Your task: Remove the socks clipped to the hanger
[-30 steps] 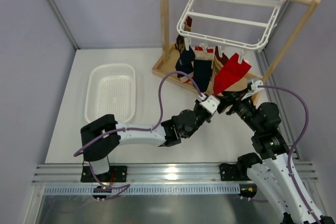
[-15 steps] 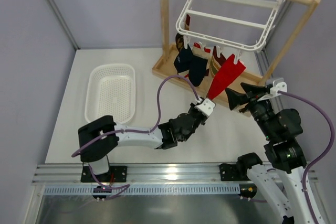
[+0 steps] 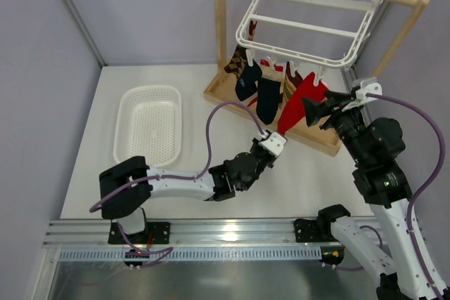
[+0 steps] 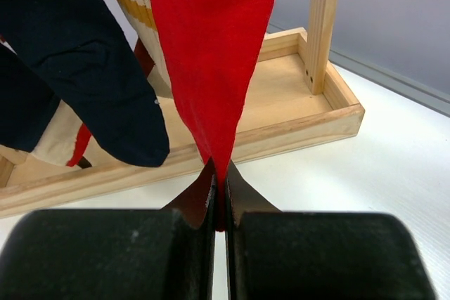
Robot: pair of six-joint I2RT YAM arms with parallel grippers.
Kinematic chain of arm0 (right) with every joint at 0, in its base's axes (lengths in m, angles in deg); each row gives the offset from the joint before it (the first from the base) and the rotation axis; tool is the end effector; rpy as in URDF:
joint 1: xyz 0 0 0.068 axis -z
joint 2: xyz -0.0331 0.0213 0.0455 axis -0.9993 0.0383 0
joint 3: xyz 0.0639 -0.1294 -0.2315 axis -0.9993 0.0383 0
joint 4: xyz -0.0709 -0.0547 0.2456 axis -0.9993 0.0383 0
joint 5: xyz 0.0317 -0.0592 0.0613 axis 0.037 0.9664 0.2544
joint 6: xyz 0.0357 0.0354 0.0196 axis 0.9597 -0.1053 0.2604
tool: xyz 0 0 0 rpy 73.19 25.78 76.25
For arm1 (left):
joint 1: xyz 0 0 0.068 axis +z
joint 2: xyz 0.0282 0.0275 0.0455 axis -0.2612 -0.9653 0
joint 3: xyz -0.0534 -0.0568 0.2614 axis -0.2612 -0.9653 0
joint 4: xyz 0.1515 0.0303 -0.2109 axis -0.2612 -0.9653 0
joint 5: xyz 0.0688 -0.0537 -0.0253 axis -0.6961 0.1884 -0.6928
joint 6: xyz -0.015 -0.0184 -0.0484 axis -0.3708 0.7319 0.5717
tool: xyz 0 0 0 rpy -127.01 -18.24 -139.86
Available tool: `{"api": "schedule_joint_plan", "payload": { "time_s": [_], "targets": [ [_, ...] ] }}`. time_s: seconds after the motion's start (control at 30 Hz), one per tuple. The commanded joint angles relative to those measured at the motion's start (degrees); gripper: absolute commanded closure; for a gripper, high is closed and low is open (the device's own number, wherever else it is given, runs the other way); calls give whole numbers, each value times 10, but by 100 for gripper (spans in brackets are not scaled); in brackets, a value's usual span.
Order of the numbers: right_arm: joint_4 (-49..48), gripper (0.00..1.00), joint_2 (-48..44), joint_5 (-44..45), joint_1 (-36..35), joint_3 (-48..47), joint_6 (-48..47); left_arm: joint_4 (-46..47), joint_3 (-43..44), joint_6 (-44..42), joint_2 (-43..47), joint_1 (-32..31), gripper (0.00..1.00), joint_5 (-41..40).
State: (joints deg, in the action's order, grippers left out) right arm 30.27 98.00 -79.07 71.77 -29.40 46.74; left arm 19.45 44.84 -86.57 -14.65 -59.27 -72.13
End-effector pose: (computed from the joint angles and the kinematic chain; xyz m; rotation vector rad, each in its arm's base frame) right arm 0.1195 0.0373 0.4255 -0.2127 1.4631 0.3539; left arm 0.1215 -0.3599 0.2692 0.5816 1.4268 -0.4902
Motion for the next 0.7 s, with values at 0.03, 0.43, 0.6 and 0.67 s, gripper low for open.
{"api": "schedule_joint_plan", "payload": {
  "time_s": [0.03, 0.43, 0.6, 0.67],
  "targets": [
    [-21, 29, 36, 24, -2, -41, -32, 12, -6, -5, 34, -6, 100, -16],
    [-38, 29, 97, 44, 8, -74, -45, 1, -14, -4, 55, -6, 100, -20],
    [-39, 30, 107, 44, 27, -74, -45, -4, -19, -2, 60, -7, 100, -23],
    [-47, 30, 109, 25, 36, -72, -45, -5, -20, 0, 60, -7, 100, -24]
  ]
}}
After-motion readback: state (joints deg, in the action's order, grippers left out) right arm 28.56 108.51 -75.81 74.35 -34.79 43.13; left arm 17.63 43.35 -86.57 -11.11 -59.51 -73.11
